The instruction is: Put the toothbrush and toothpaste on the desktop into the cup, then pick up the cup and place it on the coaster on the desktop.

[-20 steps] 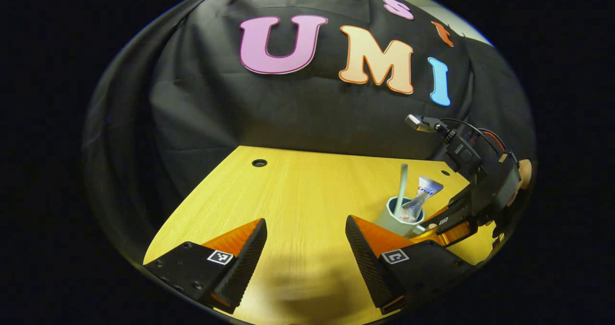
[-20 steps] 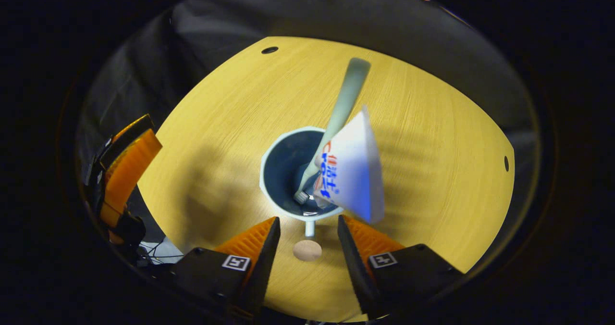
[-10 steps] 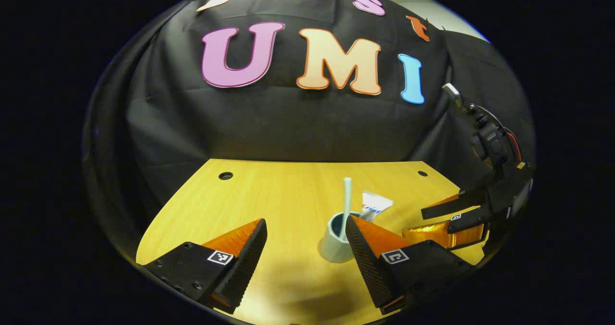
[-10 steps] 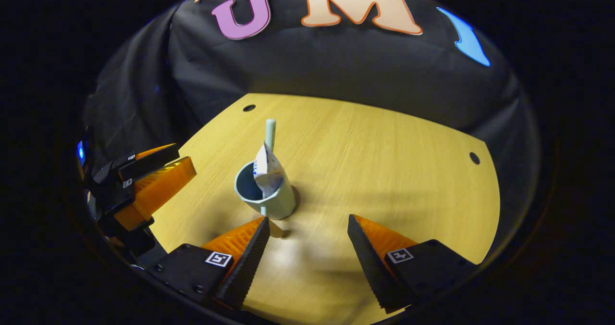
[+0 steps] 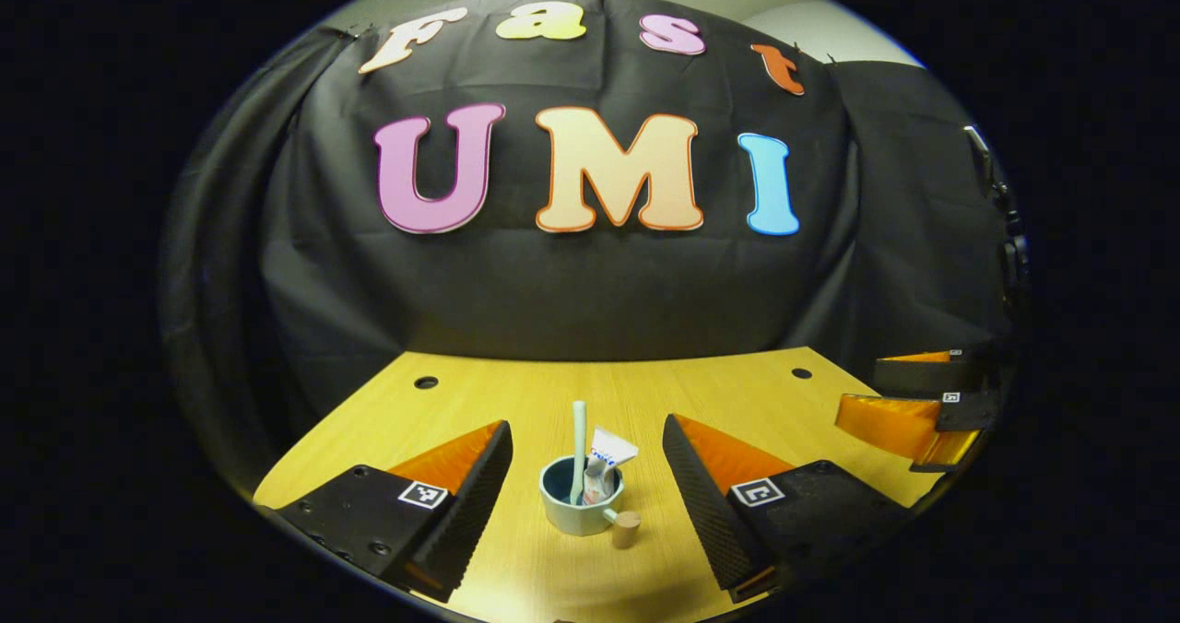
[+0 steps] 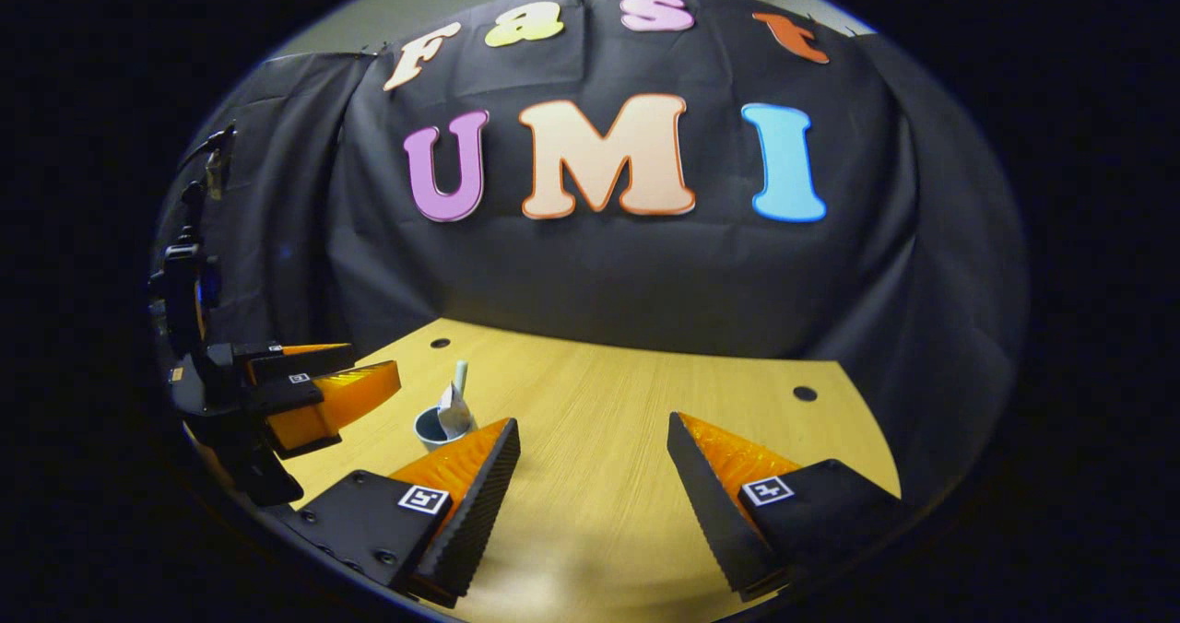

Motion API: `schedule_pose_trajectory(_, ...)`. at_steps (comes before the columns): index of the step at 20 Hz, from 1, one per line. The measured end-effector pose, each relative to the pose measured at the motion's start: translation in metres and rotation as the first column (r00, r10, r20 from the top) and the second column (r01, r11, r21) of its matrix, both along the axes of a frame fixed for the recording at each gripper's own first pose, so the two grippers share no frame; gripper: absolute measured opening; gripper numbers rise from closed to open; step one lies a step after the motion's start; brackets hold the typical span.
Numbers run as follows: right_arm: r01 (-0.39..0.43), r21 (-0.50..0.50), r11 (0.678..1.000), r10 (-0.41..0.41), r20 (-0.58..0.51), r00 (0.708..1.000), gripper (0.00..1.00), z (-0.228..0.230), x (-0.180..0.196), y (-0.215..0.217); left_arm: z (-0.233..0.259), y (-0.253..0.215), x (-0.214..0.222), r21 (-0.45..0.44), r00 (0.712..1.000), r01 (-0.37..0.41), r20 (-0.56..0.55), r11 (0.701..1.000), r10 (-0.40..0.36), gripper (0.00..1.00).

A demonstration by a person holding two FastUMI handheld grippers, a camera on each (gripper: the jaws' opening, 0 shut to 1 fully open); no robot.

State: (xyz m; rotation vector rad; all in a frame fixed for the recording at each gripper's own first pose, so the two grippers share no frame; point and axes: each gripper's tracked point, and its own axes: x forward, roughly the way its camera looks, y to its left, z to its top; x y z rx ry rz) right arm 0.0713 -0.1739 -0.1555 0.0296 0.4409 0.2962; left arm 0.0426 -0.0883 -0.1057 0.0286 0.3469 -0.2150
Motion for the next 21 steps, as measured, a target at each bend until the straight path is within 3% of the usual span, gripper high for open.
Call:
schedule_pose_trajectory(2,0.030,0.009,1.000,-0.030,0.069,0.997,0.95,0.028,-0.007,-0.010,0.016,-0.001,-0.006,-0.018,0.999,-0.022,0.028,1.000,0.023,0.95)
schedule_pose_trajectory(3,0.039,0.025,0.999,-0.042,0.100,0.994,0.99,0.041,-0.009,-0.012,0.023,-0.001,-0.009,-0.024,0.998,-0.029,0.048,0.999,0.030,0.95)
schedule_pose_trajectory(5,0.078,0.039,0.996,-0.082,0.138,0.987,0.99,0.058,-0.011,-0.017,0.038,0.000,-0.014,-0.031,0.996,-0.032,0.085,0.999,0.034,0.95)
schedule_pose_trajectory(15,0.225,0.080,0.971,-0.236,0.187,0.953,0.98,0.094,-0.028,-0.031,0.066,0.026,-0.016,-0.041,0.992,-0.016,0.128,0.999,0.021,0.94)
schedule_pose_trajectory(21,0.286,0.092,0.954,-0.299,0.223,0.928,0.99,0.110,-0.031,-0.049,0.077,0.021,-0.015,-0.019,0.988,0.031,0.150,0.999,-0.028,0.95)
